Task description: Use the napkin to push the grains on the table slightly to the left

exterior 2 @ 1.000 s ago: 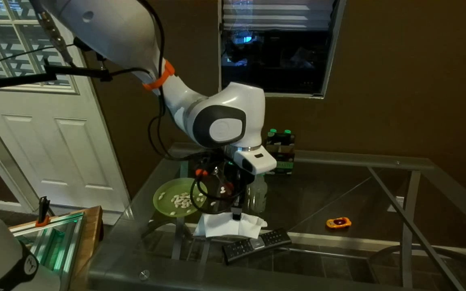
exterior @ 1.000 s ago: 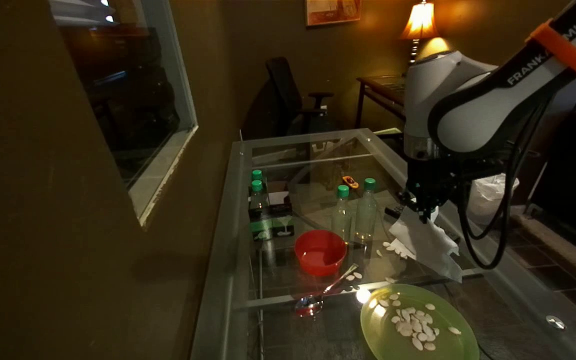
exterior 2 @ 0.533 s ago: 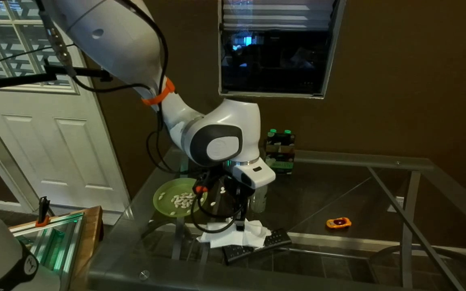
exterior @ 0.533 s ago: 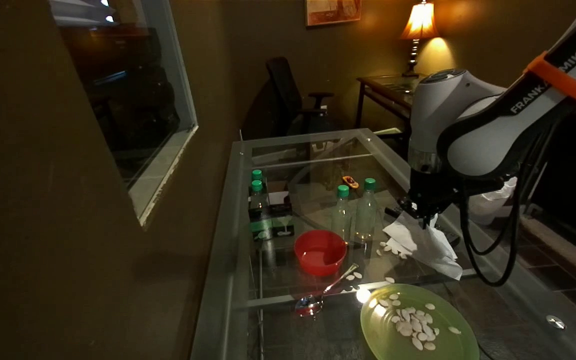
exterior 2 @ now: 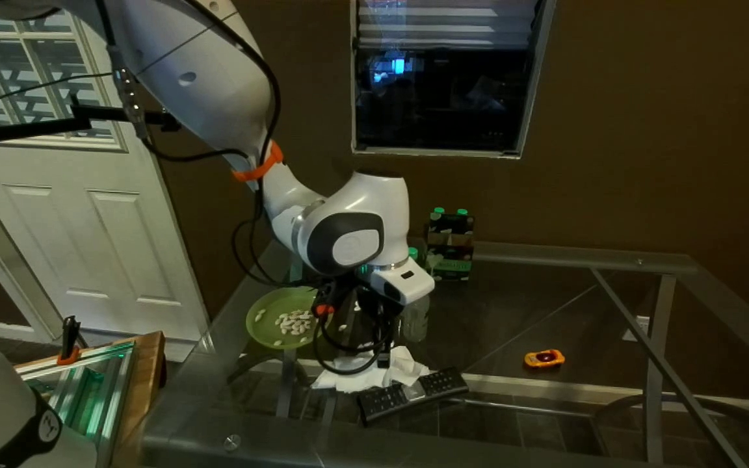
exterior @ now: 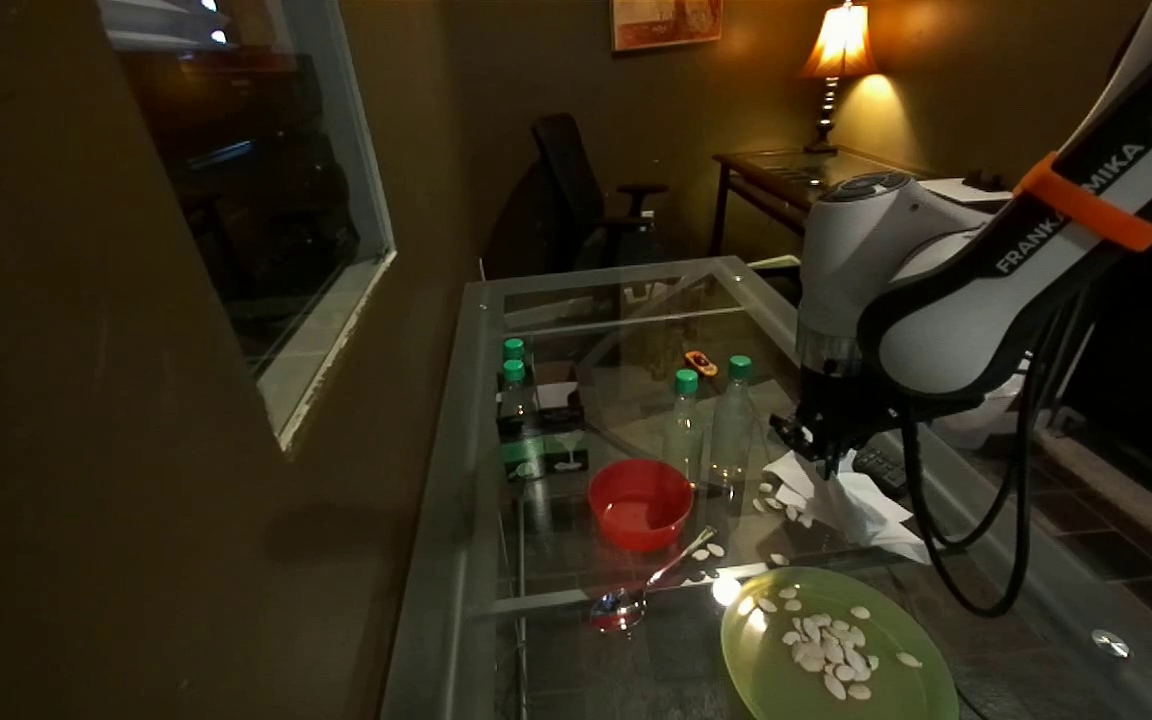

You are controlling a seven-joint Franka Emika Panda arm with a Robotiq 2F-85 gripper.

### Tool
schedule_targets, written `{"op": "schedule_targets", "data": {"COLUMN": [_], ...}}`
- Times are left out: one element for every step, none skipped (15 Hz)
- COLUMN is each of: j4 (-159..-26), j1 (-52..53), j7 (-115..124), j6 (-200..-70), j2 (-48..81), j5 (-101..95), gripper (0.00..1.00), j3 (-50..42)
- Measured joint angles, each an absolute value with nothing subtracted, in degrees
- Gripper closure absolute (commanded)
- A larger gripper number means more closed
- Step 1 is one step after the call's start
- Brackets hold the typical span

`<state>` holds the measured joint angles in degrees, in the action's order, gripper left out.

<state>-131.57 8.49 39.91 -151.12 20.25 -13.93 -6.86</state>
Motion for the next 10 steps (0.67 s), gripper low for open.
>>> {"op": "schedule_targets", "data": {"j4": [-131.34, -131.13, -130.93, -130.72, -130.46, -130.12, -129.75, -129.3, -128.77, -128.26], "j1": [8.76, 9.0, 9.2, 9.31, 9.42, 9.63, 9.92, 10.19, 10.45, 10.7], "j7": [39.83, 39.68, 39.42, 38.96, 38.47, 38.14, 37.87, 37.64, 37.53, 37.49], "j6": [-151.35, -151.48, -151.65, -151.92, -152.26, -152.58, -152.79, -152.98, -153.22, -153.45], "j2": [20.64, 20.98, 21.28, 21.62, 21.99, 22.43, 22.87, 23.35, 23.89, 24.39], "j5": [-14.03, -14.15, -14.35, -14.44, -14.58, -14.81, -14.89, -14.89, -14.9, -14.9], "gripper": [0.99, 0.99, 0.99, 0.99, 0.99, 0.99, 0.99, 0.99, 0.99, 0.99], "j3": [-6.96, -7.09, -7.24, -7.32, -7.4, -7.61, -7.87, -8.05, -8.19, -8.3]}}
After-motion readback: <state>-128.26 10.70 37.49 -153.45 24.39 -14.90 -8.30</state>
